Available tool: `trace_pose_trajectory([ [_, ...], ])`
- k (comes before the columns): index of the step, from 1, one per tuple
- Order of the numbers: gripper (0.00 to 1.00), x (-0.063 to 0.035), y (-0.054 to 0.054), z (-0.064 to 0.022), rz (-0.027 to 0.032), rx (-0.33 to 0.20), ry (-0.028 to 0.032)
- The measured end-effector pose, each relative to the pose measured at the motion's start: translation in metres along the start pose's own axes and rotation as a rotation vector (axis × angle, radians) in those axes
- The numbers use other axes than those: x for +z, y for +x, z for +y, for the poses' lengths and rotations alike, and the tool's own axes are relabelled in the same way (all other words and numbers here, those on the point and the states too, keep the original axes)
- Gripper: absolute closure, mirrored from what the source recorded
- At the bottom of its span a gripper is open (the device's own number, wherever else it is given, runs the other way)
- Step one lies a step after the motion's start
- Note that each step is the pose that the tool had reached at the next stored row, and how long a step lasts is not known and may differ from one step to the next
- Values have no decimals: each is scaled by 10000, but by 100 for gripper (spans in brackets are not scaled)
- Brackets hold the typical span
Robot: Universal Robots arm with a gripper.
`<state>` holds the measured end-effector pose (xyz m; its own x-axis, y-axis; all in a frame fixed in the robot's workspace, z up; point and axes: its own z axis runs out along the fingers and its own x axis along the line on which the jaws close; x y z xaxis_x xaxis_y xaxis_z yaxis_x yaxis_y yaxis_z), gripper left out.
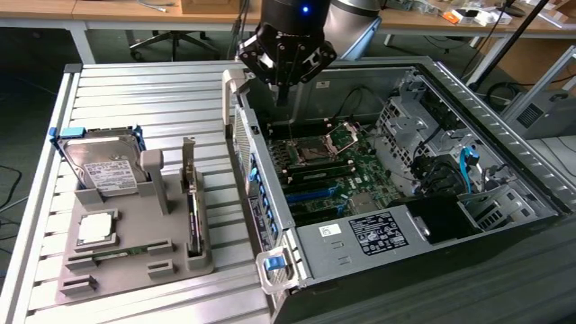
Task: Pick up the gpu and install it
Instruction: 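Reach for the gpu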
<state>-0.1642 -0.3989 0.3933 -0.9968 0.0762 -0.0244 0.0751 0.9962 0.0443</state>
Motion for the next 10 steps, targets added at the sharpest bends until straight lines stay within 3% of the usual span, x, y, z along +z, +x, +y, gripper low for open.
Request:
trace_pose_trajectory([
  [10,89,-1,25,-2,0,0,0],
])
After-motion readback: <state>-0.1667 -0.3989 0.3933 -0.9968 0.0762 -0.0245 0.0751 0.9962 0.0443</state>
